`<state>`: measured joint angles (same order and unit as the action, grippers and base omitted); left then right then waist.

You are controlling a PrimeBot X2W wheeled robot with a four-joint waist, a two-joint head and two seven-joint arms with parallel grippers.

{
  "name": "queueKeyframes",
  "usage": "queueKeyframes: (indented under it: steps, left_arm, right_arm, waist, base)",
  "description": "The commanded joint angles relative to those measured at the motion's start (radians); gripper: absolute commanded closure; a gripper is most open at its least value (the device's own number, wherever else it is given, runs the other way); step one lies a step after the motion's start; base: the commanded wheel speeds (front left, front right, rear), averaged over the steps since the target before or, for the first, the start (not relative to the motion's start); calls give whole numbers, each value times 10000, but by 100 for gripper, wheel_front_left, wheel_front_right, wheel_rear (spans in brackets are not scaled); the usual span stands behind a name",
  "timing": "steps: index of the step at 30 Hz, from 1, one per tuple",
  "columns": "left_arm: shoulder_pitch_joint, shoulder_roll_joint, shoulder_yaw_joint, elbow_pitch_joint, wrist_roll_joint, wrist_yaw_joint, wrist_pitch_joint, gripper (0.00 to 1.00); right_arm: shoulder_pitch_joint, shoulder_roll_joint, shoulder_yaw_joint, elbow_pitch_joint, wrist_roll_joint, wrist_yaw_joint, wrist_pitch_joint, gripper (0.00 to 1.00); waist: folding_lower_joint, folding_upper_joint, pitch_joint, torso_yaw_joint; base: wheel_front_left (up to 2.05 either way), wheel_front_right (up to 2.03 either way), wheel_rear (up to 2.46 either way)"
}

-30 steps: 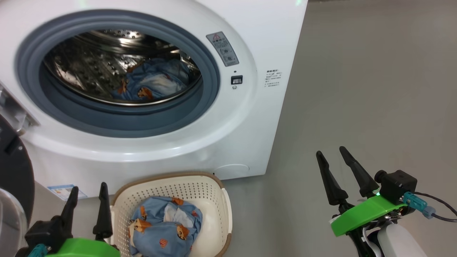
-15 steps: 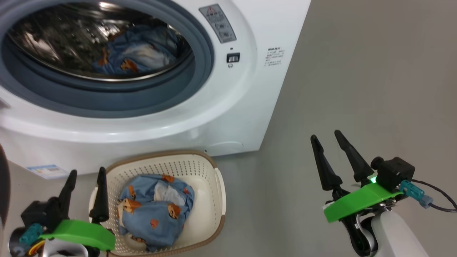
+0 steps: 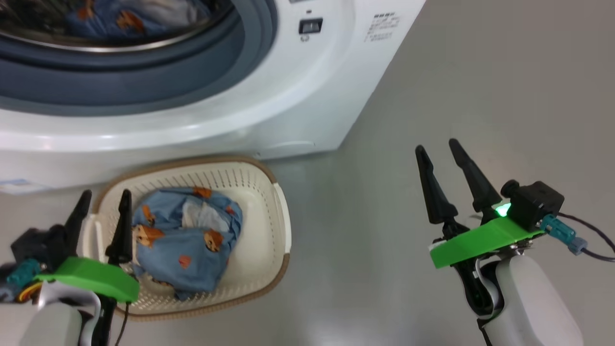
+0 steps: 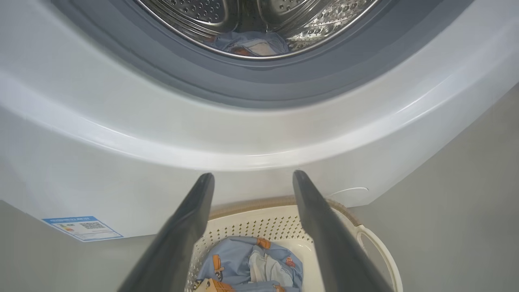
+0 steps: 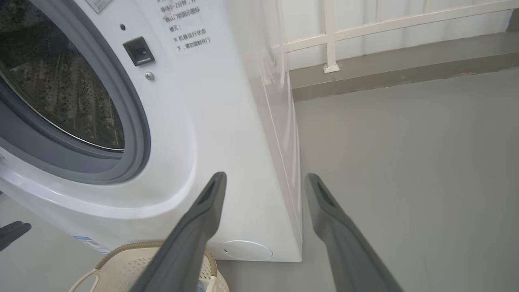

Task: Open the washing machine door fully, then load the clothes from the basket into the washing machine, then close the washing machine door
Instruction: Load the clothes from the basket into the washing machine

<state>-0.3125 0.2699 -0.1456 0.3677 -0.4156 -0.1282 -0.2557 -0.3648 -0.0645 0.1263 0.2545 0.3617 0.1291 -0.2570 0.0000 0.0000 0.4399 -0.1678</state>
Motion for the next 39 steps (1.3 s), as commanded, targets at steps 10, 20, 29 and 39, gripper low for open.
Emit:
queueKeyframes:
  steps: [10, 20, 29, 39]
  left_arm:
    - [-1407, 1202, -832, 1337, -685, -24, 482, 0]
    - [-3240, 1703, -2408, 3533, -1225, -25, 1533, 0]
    - [-4604, 1954, -3914, 5243, -1959, -25, 2316, 0]
    - [-5595, 2221, -5093, 7025, -1468, 11, 2209, 0]
  right_arm:
    - [-517, 138, 280, -589, 68, 16, -48, 0]
    - [-1081, 141, 628, -866, 598, 16, -48, 0]
    - [-1346, 142, 851, -1056, 913, 16, -48, 0]
    - [-1471, 142, 1036, -1275, 1094, 16, -48, 0]
  waist:
    - [0, 0, 2335, -670]
    - [0, 0, 3559, -1192]
    - [0, 0, 4454, -1683]
    - [0, 0, 5001, -2076]
  base:
    - [0, 0, 0]
    - [0, 0, 0]
    - [0, 0, 0]
    - [0, 0, 0]
